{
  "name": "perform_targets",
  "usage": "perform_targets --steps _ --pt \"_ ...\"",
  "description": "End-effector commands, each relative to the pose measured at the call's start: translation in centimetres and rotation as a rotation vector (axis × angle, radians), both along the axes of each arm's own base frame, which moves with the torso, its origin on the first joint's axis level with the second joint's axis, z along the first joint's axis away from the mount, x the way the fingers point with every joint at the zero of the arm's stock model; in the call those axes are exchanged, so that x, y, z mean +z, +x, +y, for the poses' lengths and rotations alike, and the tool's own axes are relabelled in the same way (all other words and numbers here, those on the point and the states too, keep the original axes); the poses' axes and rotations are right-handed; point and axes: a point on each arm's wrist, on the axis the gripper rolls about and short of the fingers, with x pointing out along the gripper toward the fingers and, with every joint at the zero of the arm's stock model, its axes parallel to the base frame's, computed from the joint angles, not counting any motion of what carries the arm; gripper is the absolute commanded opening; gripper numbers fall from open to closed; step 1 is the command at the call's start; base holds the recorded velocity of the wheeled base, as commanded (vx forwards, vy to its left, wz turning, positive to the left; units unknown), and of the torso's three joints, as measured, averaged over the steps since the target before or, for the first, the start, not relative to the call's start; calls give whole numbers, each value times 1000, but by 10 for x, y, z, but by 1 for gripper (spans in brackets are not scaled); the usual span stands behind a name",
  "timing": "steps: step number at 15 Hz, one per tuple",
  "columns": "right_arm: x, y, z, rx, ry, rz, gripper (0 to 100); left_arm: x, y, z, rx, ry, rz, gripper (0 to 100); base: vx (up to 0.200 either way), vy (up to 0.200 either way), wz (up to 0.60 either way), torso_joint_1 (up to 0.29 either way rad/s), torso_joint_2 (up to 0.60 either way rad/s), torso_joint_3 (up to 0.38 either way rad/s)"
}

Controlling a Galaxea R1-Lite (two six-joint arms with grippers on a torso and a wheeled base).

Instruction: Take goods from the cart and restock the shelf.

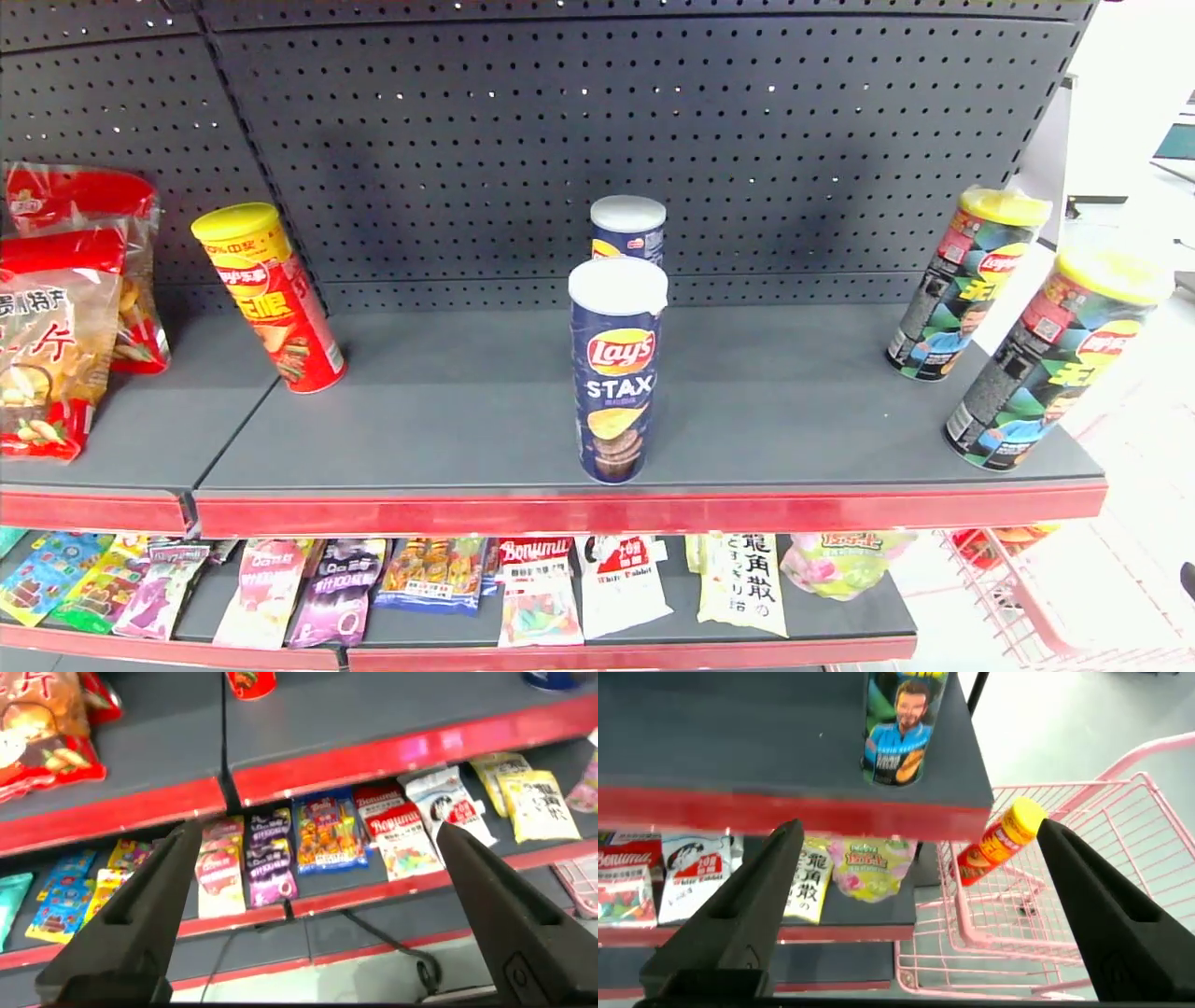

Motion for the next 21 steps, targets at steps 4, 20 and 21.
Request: perform_targets --steps 4,20,21 --pt "-4 -4 0 4 -4 -12 100 -7 -2 0 -3 14 -7 100 0 -50 0 3 2 -2" --pt "-15 -5 0 12 -18 20 100 -20 -8 1 -15 57 -35 100 0 -200 0 5 2 1" --pt "-15 -5 0 15 -17 20 100 -22 -8 1 -15 59 -33 100 0 0 0 0 0 0"
